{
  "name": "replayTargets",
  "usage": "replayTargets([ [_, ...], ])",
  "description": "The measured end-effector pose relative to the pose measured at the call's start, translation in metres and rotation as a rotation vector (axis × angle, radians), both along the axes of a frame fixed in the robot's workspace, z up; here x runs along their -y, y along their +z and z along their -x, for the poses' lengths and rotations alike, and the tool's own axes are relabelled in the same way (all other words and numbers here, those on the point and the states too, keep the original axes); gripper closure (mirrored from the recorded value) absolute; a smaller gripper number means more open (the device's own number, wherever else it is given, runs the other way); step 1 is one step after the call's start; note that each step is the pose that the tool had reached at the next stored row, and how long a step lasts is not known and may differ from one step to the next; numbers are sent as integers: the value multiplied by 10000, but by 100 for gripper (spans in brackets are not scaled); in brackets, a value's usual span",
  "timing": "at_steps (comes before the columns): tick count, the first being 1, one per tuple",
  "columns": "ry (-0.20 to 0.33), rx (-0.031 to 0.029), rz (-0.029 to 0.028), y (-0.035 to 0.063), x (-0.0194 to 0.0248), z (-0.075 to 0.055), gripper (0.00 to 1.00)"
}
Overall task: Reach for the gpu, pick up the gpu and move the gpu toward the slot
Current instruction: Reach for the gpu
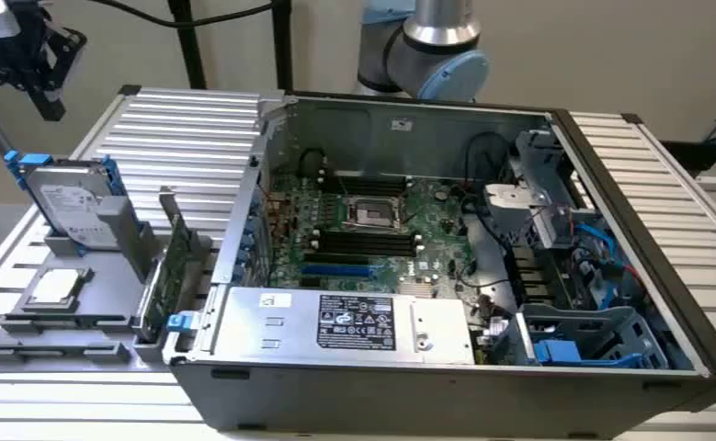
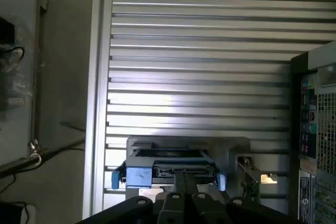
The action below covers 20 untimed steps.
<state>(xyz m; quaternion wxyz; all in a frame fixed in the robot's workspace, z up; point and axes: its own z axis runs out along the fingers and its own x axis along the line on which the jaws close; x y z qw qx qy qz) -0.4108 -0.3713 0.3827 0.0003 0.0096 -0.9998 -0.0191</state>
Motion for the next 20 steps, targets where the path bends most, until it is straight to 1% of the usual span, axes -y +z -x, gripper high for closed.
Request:
replayTargets([
  [14,0,1,0,-1,1,-2,89],
  [16,-2,-8,1,0,27,-23,89],
  [20,-1,-18,6,-1,109,-108,89],
])
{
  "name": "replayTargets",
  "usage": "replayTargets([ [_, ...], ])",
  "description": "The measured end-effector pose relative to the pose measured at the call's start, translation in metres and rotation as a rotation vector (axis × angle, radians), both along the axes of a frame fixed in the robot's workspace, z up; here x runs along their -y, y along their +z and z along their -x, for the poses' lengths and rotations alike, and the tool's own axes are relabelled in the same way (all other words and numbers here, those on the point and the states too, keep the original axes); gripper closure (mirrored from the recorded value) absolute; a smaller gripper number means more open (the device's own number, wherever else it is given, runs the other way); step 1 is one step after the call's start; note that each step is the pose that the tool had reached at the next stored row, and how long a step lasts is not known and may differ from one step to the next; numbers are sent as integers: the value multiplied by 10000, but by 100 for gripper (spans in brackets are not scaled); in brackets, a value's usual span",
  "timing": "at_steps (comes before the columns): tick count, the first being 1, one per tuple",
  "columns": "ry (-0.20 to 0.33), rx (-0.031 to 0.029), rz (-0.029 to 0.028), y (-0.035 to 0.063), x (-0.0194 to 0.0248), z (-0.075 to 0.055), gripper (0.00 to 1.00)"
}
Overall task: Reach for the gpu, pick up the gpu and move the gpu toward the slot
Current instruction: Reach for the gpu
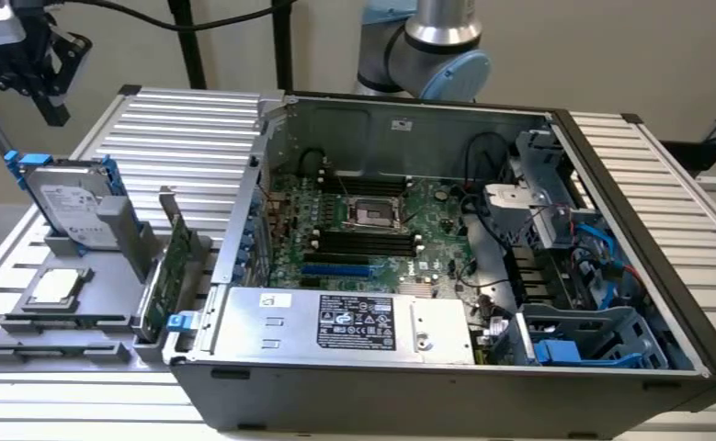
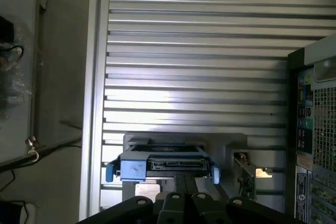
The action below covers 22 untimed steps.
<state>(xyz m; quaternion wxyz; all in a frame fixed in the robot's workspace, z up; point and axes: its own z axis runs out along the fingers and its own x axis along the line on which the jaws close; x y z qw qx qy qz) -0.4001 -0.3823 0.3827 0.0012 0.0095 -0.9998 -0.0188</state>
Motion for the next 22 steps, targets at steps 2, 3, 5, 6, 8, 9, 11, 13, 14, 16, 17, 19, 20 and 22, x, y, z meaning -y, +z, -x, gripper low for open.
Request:
replayTargets([
  [2,0,-2,11,0,46,-46,89],
  [3,1,-3,15,0,72,-74,89],
  [5,0,-3,27,0,120,-117,89],
  [6,0,-3,33,-1,144,-135,89],
  [8,1,-4,42,-4,194,-171,89],
  [9,1,-3,45,-7,219,-186,89],
  [11,0,-3,55,-13,267,-218,89],
  [13,0,-1,61,-23,311,-251,89],
  [14,0,-2,65,-27,333,-271,89],
  [16,1,-5,70,-36,375,-318,89],
  [17,0,-4,69,-43,396,-343,89],
  [19,0,-3,69,-56,441,-396,89],
  [20,1,-3,69,-63,463,-422,89],
  [22,0,-2,68,-77,506,-473,89],
])
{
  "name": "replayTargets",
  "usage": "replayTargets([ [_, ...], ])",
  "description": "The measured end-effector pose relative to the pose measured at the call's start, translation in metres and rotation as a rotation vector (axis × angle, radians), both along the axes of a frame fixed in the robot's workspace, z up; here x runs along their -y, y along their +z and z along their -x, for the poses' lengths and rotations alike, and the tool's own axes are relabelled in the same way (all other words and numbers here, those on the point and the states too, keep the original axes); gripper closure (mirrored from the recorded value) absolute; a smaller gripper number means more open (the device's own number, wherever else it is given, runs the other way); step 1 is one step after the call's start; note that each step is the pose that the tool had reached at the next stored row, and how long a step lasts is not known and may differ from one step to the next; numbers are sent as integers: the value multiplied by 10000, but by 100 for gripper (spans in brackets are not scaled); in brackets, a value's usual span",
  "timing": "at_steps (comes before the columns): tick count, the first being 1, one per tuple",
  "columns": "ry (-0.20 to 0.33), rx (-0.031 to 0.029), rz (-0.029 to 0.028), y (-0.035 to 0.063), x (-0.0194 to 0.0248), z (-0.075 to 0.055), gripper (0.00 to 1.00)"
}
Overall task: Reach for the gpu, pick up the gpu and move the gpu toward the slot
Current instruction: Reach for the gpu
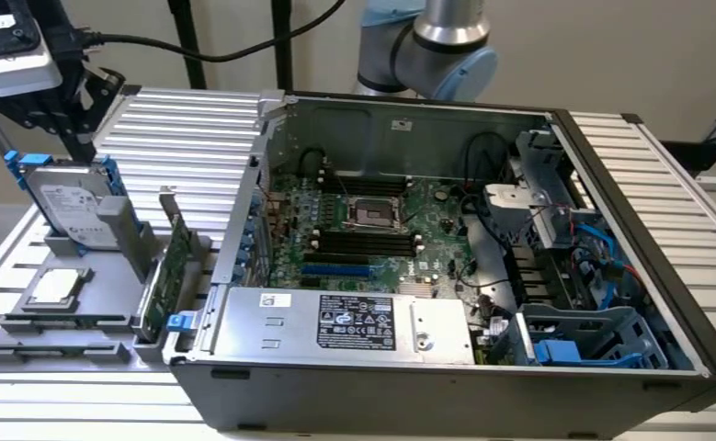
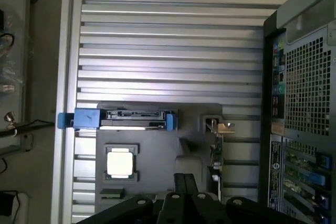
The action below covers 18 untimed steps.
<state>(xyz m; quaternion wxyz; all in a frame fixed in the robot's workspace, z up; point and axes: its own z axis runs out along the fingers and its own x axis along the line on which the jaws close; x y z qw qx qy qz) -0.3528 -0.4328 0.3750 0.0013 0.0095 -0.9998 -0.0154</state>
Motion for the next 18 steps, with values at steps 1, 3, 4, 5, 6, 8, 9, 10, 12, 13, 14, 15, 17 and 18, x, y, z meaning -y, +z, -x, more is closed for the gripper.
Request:
replayTargets([
  [1,0,-1,1,-7,23,-28,89],
  [3,1,0,0,-21,65,-79,89],
  [4,1,-1,1,-28,87,-107,89],
  [5,0,-1,1,-35,108,-132,89],
  [6,0,0,1,-42,131,-160,89],
  [8,1,-1,1,-57,173,-209,89],
  [9,1,-2,2,-65,198,-233,89],
  [10,0,-2,2,-76,221,-251,89],
  [12,0,3,0,-100,271,-286,89],
  [13,0,3,1,-110,296,-302,89],
  [14,1,5,0,-121,320,-319,89],
  [15,1,5,1,-131,344,-336,89],
  [17,0,7,1,-152,391,-368,89],
  [18,0,10,1,-163,414,-383,89],
])
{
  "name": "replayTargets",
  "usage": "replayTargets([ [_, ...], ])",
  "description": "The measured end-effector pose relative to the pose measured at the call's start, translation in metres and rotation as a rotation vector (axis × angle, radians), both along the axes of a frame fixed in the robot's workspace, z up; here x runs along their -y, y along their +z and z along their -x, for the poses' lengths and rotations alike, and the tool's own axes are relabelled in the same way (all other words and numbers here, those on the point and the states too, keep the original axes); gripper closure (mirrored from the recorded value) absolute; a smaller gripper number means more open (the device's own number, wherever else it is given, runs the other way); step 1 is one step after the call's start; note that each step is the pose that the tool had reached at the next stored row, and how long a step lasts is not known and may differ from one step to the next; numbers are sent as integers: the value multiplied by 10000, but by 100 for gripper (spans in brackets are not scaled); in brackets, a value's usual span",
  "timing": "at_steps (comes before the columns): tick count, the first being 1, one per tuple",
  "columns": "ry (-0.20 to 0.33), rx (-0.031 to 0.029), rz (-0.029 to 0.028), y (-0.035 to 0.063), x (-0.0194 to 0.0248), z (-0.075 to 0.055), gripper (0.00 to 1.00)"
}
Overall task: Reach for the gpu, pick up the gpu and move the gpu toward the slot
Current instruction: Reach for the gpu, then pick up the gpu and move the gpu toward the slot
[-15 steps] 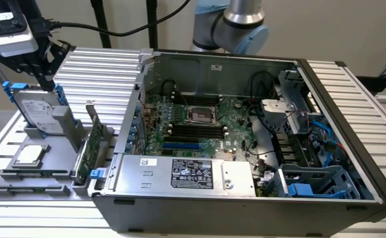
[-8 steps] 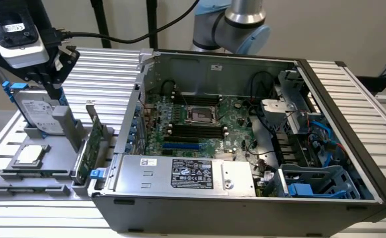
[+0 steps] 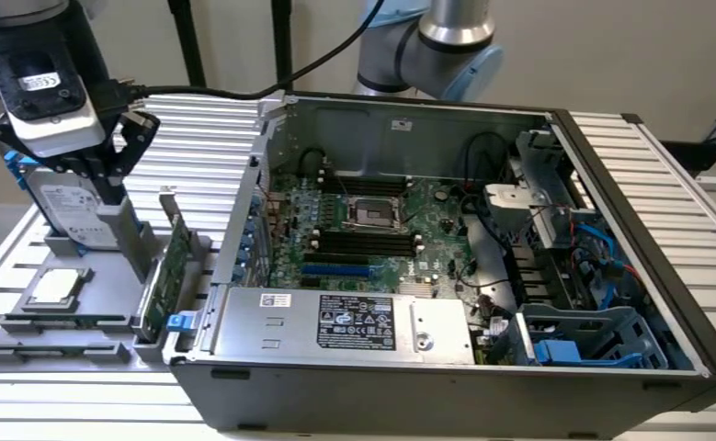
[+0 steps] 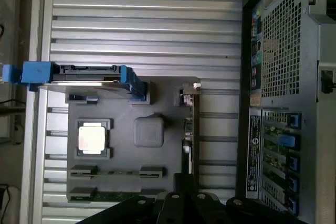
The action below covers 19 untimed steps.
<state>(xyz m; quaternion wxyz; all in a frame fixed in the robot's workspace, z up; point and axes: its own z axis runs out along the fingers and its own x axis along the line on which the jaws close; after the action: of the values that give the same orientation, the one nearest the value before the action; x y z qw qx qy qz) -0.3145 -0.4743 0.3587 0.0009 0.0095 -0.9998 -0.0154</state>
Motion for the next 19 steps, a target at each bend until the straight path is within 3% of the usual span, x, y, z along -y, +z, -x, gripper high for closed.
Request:
replayTargets([
  [3,1,2,0,-22,54,-39,89],
  [19,1,-13,0,-22,57,-45,88],
])
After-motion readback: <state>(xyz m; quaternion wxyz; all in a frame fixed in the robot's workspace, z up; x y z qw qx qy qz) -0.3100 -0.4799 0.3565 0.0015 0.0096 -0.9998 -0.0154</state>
